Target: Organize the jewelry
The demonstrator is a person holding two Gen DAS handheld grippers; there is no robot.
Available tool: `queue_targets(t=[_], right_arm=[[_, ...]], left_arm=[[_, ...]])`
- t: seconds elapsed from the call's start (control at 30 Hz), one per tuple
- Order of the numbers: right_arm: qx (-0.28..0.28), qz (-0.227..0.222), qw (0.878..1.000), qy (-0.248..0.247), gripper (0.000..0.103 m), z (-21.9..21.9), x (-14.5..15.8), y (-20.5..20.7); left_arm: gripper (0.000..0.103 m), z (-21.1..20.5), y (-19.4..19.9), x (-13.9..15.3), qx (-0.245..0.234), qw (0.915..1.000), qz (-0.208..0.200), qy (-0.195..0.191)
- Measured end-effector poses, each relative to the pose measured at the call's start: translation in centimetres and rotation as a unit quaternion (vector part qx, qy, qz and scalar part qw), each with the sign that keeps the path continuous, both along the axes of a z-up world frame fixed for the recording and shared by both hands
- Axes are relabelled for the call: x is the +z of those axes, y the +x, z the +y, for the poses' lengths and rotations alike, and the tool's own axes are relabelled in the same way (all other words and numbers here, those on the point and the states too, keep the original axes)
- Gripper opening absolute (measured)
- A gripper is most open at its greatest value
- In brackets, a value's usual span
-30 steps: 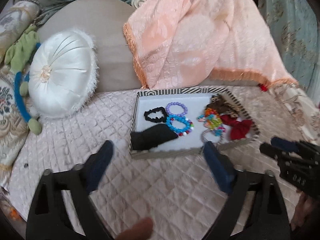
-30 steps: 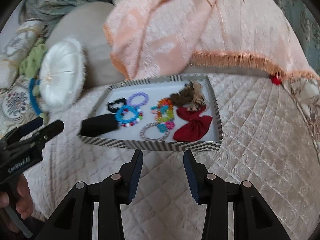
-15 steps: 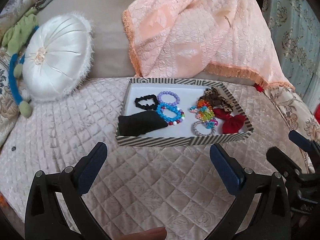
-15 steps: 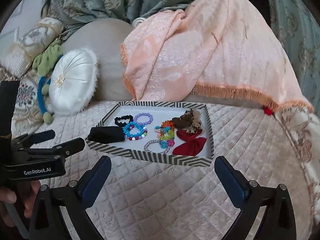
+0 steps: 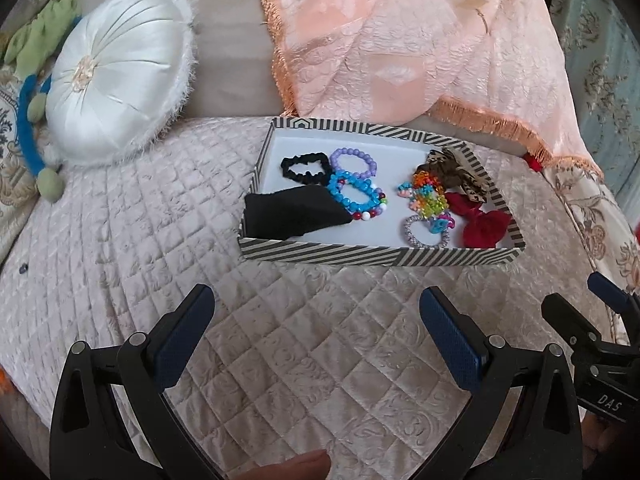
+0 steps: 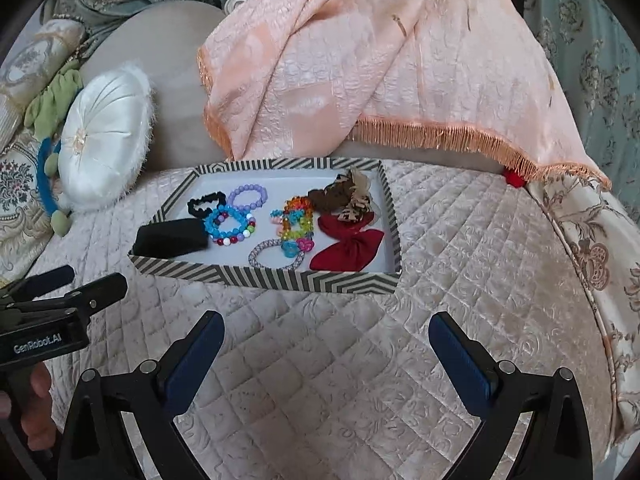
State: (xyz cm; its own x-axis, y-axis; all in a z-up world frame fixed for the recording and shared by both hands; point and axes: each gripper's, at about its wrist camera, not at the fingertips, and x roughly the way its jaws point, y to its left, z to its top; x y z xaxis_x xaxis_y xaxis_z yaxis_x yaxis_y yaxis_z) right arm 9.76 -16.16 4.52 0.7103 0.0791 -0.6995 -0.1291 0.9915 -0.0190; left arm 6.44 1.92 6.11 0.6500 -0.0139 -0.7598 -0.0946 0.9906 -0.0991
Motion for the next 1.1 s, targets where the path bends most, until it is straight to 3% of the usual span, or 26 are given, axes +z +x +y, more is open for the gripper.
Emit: queue_targets(t=[1.1], right_arm=[[0.019,0.009,1.000,-0.016,0.102,1.3,-0.5,0.0]], left_arm=[[0.103,0.1,0.3,-0.6,0.000,0.9997,0.013,0.022]])
